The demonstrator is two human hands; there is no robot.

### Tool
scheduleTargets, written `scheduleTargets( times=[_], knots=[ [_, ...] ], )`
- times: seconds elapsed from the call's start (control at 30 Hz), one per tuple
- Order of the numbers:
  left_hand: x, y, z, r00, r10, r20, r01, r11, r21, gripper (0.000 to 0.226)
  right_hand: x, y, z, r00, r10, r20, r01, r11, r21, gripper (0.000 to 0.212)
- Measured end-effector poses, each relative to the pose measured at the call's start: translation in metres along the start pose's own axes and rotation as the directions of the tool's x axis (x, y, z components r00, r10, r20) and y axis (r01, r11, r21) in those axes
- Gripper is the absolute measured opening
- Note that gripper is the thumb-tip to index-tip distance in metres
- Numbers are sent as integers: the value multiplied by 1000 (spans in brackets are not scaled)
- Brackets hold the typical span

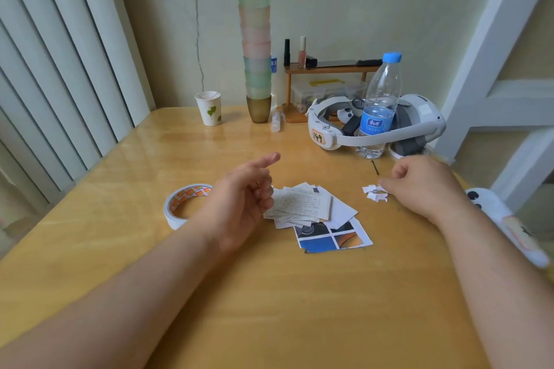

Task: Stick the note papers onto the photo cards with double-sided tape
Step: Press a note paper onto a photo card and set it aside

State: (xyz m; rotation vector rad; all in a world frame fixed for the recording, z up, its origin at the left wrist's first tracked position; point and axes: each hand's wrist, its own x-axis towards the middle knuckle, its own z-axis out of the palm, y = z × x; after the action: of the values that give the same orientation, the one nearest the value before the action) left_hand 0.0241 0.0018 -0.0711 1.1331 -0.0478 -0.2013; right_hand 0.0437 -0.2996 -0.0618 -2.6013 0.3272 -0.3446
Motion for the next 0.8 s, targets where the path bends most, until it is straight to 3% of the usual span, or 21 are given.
scheduleTargets(
  times=[0.07,0.17,0.27,0.37,0.43,0.7,0.8],
  knots=[
    [-2,1,-2,999,-33,30,35,997,-74,38,-7,-12,1,999,-38,-17,39,998,46,16],
    [-9,7,-7,995,-67,69,75,990,-121,45,-24,-42,17,978,-179,105,165,978,130,9],
    [-15,8,-14,992,-94,88,109,976,-189,49,-38,-62,42,921,-300,249,282,954,105,29],
    [-16,10,-19,989,-109,104,134,954,-270,48,-39,-65,59,893,-275,357,314,948,-54,59],
    [-16,12,-20,987,-113,111,143,937,-319,49,-36,-66,62,897,-255,362,295,954,-60,63],
    [-19,13,-16,981,-112,158,165,910,-381,51,-39,-66,60,935,-223,276,198,973,116,39],
    [-20,13,-15,979,-124,159,179,900,-398,52,-39,-65,55,950,-205,234,136,951,279,16]
  ],
)
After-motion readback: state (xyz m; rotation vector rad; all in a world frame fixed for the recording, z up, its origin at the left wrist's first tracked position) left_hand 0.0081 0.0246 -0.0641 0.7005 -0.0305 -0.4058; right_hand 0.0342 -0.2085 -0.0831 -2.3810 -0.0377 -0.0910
